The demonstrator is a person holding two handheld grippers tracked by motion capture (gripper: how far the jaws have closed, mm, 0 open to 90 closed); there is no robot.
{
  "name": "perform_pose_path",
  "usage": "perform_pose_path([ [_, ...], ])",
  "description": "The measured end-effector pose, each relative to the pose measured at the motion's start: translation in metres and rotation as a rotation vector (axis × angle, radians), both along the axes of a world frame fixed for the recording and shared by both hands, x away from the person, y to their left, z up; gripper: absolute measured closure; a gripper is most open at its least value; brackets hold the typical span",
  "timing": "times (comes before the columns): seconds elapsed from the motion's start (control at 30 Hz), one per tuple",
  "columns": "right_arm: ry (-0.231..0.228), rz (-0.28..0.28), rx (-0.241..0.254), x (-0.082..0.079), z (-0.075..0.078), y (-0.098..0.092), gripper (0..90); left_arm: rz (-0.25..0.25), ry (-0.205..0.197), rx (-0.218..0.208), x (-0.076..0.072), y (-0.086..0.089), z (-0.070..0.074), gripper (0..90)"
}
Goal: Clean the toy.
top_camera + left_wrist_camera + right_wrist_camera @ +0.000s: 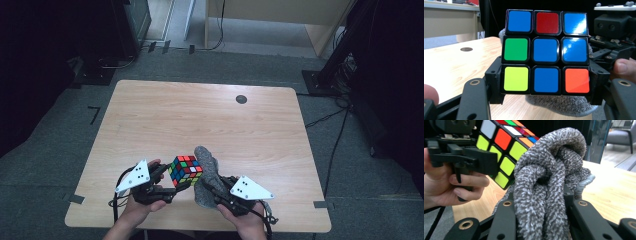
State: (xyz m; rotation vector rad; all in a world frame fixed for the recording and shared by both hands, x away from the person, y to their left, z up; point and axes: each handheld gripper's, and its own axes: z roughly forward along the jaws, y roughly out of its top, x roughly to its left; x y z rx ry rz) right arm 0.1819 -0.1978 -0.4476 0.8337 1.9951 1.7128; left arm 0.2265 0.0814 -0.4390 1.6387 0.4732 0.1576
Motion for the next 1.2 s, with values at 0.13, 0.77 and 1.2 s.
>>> perform_pose_path([
  [0.13, 0.007, 0.055, -0.102, -0.002, -0.009, 0.014, 68.3, 0.009, 0.011, -0.010, 0.000, 0.001, 0.001, 34.1],
  [0.77, 0.013, -0.021, -0.199, 0.004, -0.014, 0.008, 66.6, 0.051, 0.042, 0.045, 0.005, -0.002, -0.006, 34.0],
  [1.2, 0.200, -0.408, -0.221, 0.036, -0.046, -0.068, 60.0, 0.131, 0.049, 0.125, 0.011, -0.001, -0.012, 34.0],
])
